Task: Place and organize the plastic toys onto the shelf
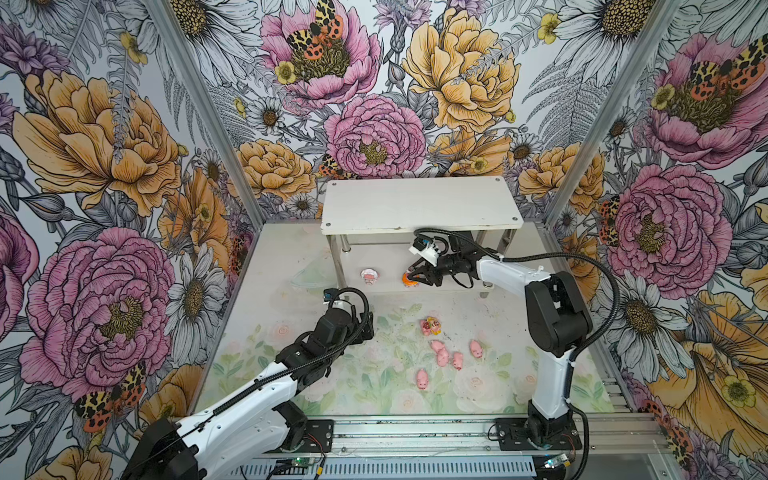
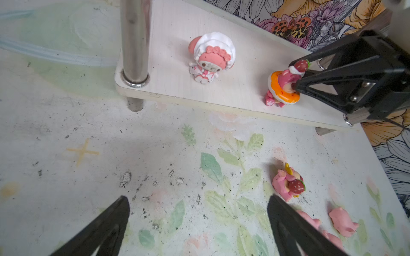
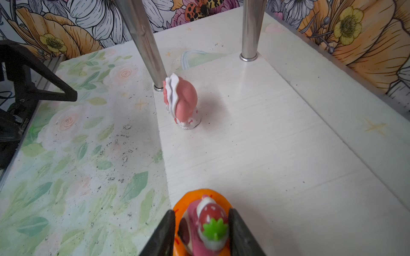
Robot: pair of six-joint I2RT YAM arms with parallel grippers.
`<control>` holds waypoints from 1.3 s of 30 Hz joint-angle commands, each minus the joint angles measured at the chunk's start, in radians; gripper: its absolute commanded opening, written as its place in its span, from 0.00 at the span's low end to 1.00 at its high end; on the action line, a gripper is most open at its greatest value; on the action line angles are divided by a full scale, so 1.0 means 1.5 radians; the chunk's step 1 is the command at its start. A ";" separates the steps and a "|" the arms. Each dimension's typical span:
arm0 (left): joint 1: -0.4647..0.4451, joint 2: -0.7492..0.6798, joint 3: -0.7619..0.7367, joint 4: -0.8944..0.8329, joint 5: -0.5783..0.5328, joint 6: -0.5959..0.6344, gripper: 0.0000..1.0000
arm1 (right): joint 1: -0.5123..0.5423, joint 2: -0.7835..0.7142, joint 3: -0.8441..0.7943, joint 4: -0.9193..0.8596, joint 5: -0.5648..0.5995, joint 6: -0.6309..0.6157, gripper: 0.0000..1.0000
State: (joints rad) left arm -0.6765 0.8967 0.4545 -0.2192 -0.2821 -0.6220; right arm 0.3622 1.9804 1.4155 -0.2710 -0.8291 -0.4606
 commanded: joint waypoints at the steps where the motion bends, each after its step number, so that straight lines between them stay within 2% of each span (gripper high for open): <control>1: 0.005 0.001 0.018 0.018 0.011 0.011 0.99 | -0.003 0.001 -0.019 0.030 -0.019 0.007 0.39; 9: 0.005 0.006 0.018 0.020 0.016 0.013 0.99 | 0.000 -0.029 -0.086 0.087 -0.015 -0.009 0.28; 17: 0.006 -0.001 0.016 0.016 0.018 0.015 0.99 | 0.002 -0.022 -0.099 0.110 -0.012 0.019 0.27; 20: 0.006 -0.001 0.016 0.016 0.018 0.014 0.99 | 0.004 -0.023 -0.096 0.116 0.013 0.036 0.27; 34: 0.007 -0.002 0.013 0.024 0.026 0.018 0.99 | 0.041 -0.101 -0.220 0.275 0.175 0.215 0.20; 39: 0.008 -0.026 0.002 0.025 0.026 0.018 0.99 | 0.045 -0.111 -0.274 0.358 0.196 0.273 0.20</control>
State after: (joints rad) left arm -0.6754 0.8875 0.4545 -0.2047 -0.2604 -0.6186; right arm 0.4206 1.8194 1.0554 0.2146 -0.6128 -0.1261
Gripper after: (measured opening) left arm 0.987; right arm 0.237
